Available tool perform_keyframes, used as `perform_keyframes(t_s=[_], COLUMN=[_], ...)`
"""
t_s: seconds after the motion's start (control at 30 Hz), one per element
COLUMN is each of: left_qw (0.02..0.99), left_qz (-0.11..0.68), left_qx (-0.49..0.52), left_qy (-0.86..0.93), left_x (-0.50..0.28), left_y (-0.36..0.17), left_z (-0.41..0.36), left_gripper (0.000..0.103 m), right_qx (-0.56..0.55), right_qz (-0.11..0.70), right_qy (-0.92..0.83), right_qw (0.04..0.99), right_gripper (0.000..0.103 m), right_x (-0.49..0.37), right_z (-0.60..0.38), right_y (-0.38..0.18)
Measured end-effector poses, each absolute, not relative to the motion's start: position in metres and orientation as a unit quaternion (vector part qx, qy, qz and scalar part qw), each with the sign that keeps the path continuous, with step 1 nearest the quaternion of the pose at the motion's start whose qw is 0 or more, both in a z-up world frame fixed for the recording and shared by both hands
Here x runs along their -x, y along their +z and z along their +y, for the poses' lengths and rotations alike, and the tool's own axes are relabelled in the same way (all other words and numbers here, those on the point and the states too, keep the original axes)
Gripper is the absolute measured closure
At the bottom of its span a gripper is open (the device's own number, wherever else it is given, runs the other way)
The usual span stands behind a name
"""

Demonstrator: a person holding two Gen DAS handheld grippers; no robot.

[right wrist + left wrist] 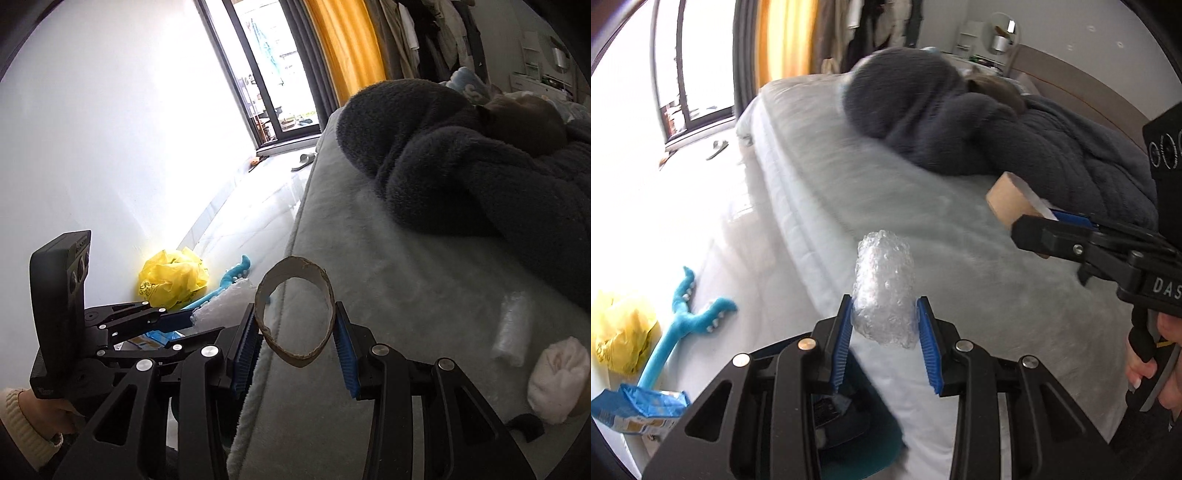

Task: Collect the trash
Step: 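Carry the bubble wrap and tape core over the teal bin, then open the left tool over the bin while the right tool releases the tape core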

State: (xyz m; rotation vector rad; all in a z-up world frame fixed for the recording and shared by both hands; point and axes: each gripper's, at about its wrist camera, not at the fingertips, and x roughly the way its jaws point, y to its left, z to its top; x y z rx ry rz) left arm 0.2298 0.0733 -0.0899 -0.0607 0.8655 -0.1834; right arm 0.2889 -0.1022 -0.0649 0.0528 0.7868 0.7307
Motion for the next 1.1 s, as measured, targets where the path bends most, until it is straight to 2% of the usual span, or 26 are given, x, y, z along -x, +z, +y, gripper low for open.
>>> perform_keyframes(t_s=[0.5, 1.1], left_qw=[0.881, 0.807], left_qz=[0.468, 0.581], left_qx=[0.057, 0.096], left_qy=[-0.028, -0.030], left_x=[-0.213, -0.188], left_y=[-0.110, -0.178], left_z=[0.152, 0.197], left_gripper=[0.066, 0.063], right_qx=[0.005, 0.034], right_qz=[0.394, 0.425], right_qy=[0.409, 0.433], right_qw=[0.823, 0.795], right_gripper=[0.062, 0.062], right_x=[-0.276, -0.268], right_z=[-0.012, 0.052], right_y=[-0.083, -0.110])
